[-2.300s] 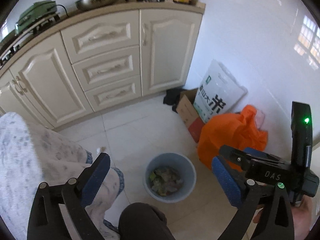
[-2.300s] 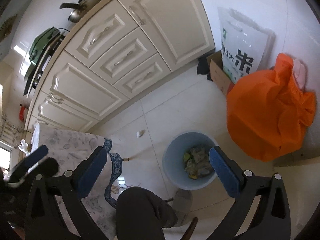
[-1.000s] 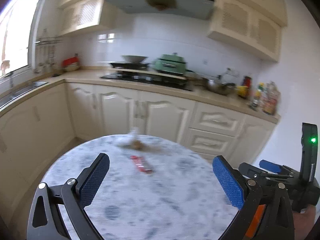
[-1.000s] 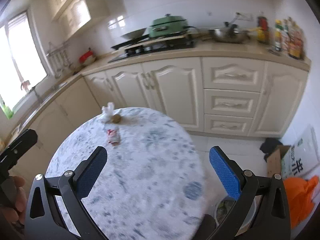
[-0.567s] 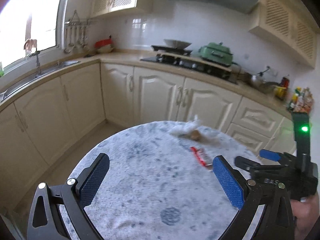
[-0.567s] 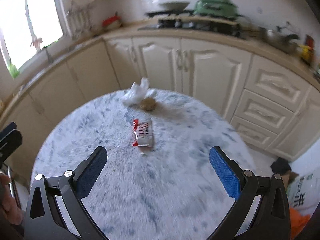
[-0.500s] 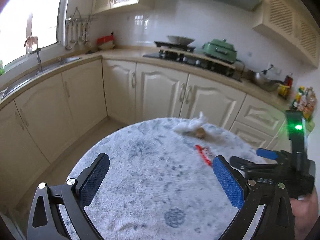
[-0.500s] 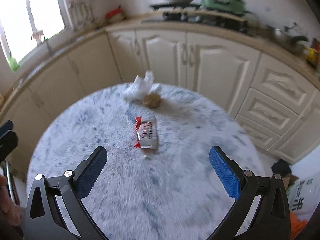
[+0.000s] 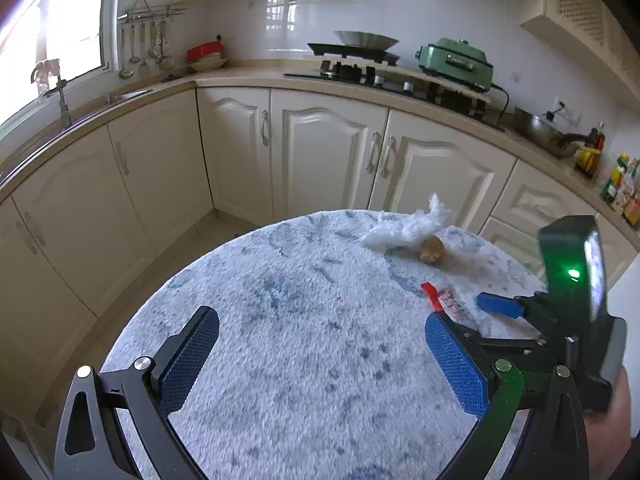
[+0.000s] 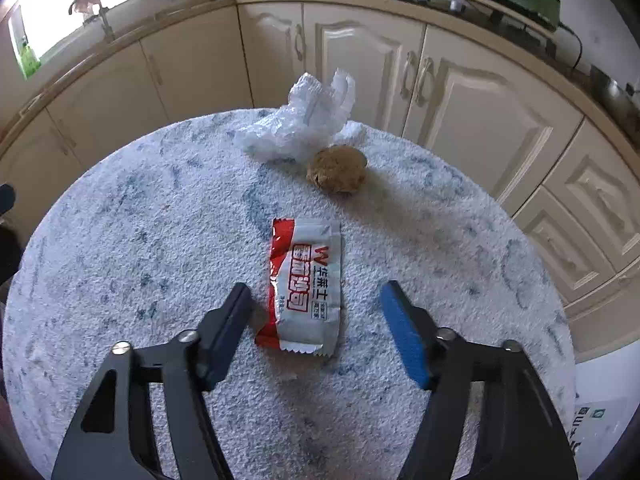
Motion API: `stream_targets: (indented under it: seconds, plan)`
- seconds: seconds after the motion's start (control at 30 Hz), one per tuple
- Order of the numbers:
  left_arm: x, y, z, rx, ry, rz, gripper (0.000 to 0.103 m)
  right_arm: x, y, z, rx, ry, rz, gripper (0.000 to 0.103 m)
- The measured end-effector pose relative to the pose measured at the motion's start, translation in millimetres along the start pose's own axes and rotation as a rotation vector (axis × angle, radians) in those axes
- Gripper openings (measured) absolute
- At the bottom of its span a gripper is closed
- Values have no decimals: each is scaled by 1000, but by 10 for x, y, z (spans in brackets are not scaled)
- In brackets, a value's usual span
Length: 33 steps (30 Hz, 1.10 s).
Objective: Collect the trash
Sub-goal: 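Grasp the red-white packet with the right tool while the left tool grasps the clear plastic bag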
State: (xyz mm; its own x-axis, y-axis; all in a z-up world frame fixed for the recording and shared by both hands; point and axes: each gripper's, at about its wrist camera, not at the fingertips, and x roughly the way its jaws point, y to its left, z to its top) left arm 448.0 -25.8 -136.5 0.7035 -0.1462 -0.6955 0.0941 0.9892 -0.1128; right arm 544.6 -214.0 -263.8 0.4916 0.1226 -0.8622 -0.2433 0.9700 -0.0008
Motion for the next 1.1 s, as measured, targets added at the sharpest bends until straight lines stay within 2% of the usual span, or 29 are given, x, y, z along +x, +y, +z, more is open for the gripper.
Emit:
stream_targets:
  seconds: [0.03,0.07,0.13,0.2,0.27,0.4,0.63,0.83,0.97,1.0,1.07,1.1]
  plan:
    - [63,-15,24,5,1,1,102,-7,3,-1,-3,-9,5,43]
    - [138,-7,59,10,1,-1,102,-22,12,0,-8,-14,8,35]
    - [256,-48,144,22,3,0,102,-31,36,0,-22,-15,6,33]
    - [334,-74,181,29,-3,5,102,-36,11,3,-18,-15,30,23]
    - [439,-115,243,45,-5,7,102,-53,-64,10,5,-13,52,19]
    - [620,-198,260,75,-1,16,102,-84,-206,-12,62,-23,97,18]
    - [1039,-438,359,128,19,-3,102,-218,-357,-77,116,-38,125,18]
    - [1358,-733,526,121,9,-55,102,-264,-443,-66,130,-52,127,18]
    - [1666,-967,601,155,22,-29,102,-287,-487,-62,137,-62,127,18]
    - [1772,-1006,621,160,29,-17,99,-307,-491,-75,140,-63,128,18]
    - [1993,-988,658,136,63,-58,77,-318,-509,-83,145,-65,126,18]
    - [2069,-958,681,112,81,-87,43,-323,-513,-90,146,-65,125,18]
